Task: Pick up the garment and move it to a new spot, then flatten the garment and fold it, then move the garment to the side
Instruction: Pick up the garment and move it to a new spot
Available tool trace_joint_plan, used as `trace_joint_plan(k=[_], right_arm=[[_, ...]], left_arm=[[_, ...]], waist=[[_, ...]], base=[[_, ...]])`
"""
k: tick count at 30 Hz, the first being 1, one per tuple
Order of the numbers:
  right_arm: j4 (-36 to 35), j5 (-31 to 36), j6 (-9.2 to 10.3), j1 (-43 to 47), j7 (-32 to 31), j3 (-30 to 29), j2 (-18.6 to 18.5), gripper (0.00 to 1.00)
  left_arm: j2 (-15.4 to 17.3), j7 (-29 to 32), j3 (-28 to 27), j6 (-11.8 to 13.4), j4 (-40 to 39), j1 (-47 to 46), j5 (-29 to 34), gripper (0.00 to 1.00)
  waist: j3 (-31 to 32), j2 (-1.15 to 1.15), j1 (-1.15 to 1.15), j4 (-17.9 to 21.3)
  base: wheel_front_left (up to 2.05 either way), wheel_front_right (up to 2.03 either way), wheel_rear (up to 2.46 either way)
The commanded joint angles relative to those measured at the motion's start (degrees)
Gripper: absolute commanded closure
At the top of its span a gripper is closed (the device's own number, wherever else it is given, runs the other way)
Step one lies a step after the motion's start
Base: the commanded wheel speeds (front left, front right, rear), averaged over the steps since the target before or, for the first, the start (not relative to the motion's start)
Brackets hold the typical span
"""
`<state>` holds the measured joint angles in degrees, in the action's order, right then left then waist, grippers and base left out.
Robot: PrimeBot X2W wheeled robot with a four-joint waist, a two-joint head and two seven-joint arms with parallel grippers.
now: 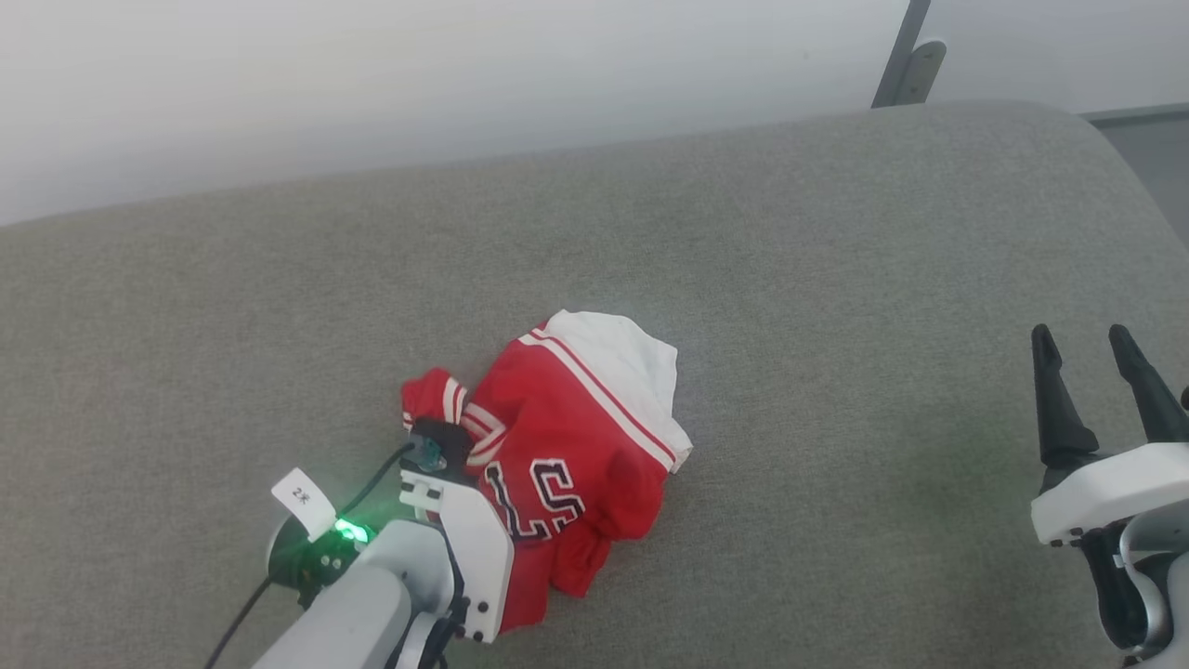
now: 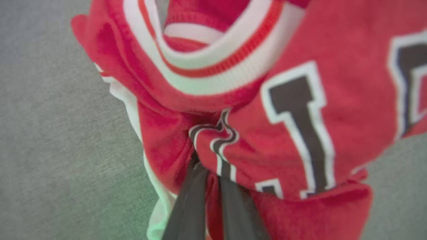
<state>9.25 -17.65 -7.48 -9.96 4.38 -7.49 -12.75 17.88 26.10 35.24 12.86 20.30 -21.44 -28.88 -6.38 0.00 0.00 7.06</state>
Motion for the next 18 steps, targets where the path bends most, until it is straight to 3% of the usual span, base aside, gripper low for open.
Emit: trace_joint_plan(k=[1, 3, 5, 6, 7, 14, 18], right_arm=[[0.0, -0.3, -0.02, -0.5, 0.2, 0.3, -0.1, 0.0], [0.1, -0.2, -0.02, -0.4, 0.0, 0.4, -0.1, 0.0], [0.1, -0.1, -0.02, -0.3, -0.1, 0.5, -0.1, 0.0], [0.1, 0.0, -0.02, -0.3, -0.1, 0.5, -0.1, 0.0], [0.2, 0.0, -0.02, -0.3, 0.0, 0.5, -0.2, 0.0], [-0.1, 0.7, -0.02, 0.6, -0.4, 0.3, 0.0, 0.0], [-0.5, 1.2, -0.02, 1.4, -0.4, 0.2, 0.3, 0.0]], left_arm=[[-0.3, -0.3, 0.3, -0.6, 1.7, 0.1, -0.9, 0.86], [-1.0, -0.4, 0.8, -1.3, 4.2, 0.0, -1.3, 0.78], [-1.1, -1.0, 1.5, -2.2, 5.9, -0.3, -0.5, 0.54], [-1.3, -1.5, 1.6, -2.3, 6.6, -0.5, -0.4, 0.17], [-1.5, -2.0, 1.6, -2.7, 7.3, -0.8, -0.7, 0.0], [-1.5, -5.3, 1.1, -3.8, 7.5, -1.8, -1.2, 0.0], [-0.5, -8.2, -0.1, -3.1, 5.4, -1.1, -1.3, 0.0]], waist=[[0.2, 0.0, 0.0, -0.1], [0.5, 0.0, 0.0, -0.2], [0.8, 0.0, 0.0, -0.4], [1.0, 0.0, 0.0, -0.5], [1.2, 0.0, 0.0, -0.7], [3.4, 0.0, 0.0, -2.6], [5.0, 0.0, 0.0, -3.9]], base=[[0.0, 0.0, 0.0], [0.0, 0.0, 0.0], [0.0, 0.0, 0.0], [0.0, 0.0, 0.0], [0.0, 0.0, 0.0], [0.0, 0.0, 0.0], [0.0, 0.0, 0.0]])
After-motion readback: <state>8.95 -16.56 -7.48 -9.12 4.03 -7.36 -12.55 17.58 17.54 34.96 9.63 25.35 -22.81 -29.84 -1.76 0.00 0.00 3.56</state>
